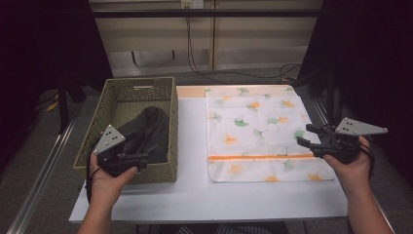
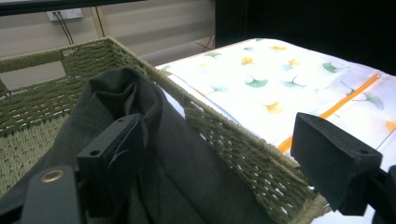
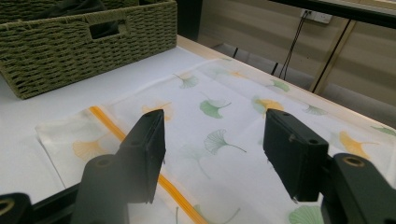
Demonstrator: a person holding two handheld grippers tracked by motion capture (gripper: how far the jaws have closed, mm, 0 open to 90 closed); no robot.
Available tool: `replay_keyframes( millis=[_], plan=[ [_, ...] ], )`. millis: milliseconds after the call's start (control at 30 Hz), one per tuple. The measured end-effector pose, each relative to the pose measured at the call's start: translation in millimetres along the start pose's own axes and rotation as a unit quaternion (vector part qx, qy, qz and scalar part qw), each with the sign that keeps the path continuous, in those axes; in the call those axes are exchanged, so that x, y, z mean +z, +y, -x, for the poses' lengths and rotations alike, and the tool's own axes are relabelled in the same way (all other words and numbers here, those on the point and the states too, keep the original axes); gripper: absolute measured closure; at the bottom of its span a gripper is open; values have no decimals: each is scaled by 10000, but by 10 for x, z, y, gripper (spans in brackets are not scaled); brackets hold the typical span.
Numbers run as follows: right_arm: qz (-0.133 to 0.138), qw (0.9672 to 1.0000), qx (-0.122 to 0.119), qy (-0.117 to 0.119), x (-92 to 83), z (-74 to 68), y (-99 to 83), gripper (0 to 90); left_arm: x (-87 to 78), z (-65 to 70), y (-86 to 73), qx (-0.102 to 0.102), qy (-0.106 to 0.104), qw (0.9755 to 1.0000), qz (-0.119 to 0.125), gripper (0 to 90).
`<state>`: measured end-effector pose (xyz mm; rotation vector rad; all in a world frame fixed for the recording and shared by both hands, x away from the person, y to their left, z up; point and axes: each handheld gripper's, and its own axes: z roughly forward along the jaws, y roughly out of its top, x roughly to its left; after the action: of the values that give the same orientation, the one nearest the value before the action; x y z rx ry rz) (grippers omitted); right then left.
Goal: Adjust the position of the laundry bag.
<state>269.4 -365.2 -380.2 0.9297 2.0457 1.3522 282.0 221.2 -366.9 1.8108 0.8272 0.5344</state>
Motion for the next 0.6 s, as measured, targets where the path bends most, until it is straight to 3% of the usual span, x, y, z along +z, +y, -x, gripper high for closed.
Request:
replay_keyframes(
  millis=[400,600],
  plan=[
    [-90,9999,-29,47,82,-56,23,393,24,49,51,39,-55,9999,-154,178],
    [-310,9994,-104,111,139,-59,106,392,35,82,64,27,-144,9997,-171,178]
  ],
)
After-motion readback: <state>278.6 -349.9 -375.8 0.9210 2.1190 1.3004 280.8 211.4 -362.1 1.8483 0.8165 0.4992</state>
